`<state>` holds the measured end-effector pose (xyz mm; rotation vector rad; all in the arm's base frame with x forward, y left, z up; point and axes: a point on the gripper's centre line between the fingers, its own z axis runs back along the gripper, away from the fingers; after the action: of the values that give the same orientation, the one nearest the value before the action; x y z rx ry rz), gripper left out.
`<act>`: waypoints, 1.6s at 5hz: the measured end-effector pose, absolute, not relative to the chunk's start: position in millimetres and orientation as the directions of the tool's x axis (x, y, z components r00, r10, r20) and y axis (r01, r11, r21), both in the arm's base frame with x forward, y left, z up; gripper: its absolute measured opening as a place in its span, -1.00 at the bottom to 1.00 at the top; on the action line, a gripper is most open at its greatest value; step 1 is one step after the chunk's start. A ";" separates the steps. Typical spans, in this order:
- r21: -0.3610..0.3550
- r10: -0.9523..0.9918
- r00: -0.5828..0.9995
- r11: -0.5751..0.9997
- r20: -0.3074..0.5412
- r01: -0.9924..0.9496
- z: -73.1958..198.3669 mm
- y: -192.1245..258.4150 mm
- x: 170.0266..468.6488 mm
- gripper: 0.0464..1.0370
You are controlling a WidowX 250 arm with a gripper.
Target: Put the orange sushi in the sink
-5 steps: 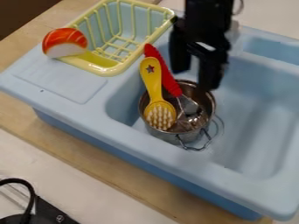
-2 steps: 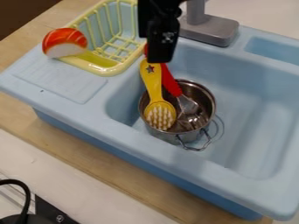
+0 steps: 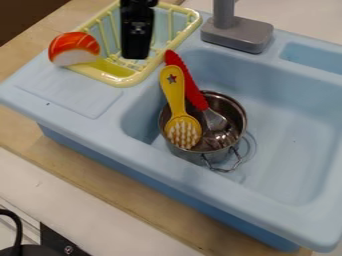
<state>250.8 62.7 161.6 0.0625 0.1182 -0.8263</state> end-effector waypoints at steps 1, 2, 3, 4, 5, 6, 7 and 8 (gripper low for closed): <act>0.026 -0.709 0.685 0.692 -0.165 0.722 159.7 80.6 247.0 0.92; 0.029 -0.710 0.680 0.688 -0.183 0.726 158.4 97.3 241.5 0.92; 0.084 -0.685 0.704 0.703 -0.189 0.706 160.8 116.2 233.5 0.92; 0.133 -0.669 0.720 0.709 -0.184 0.693 163.6 124.5 234.3 0.92; 0.144 -0.666 0.722 0.709 -0.185 0.691 163.9 126.6 235.1 0.92; 0.112 -0.648 0.735 0.730 -0.201 0.674 150.8 134.7 236.3 0.92; 0.122 -0.639 0.744 0.737 -0.194 0.665 145.0 140.3 240.0 0.92; 0.162 -0.630 0.754 0.737 -0.186 0.656 145.6 144.5 244.6 0.92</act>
<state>244.6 144.5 145.6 0.2233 0.1213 -0.7083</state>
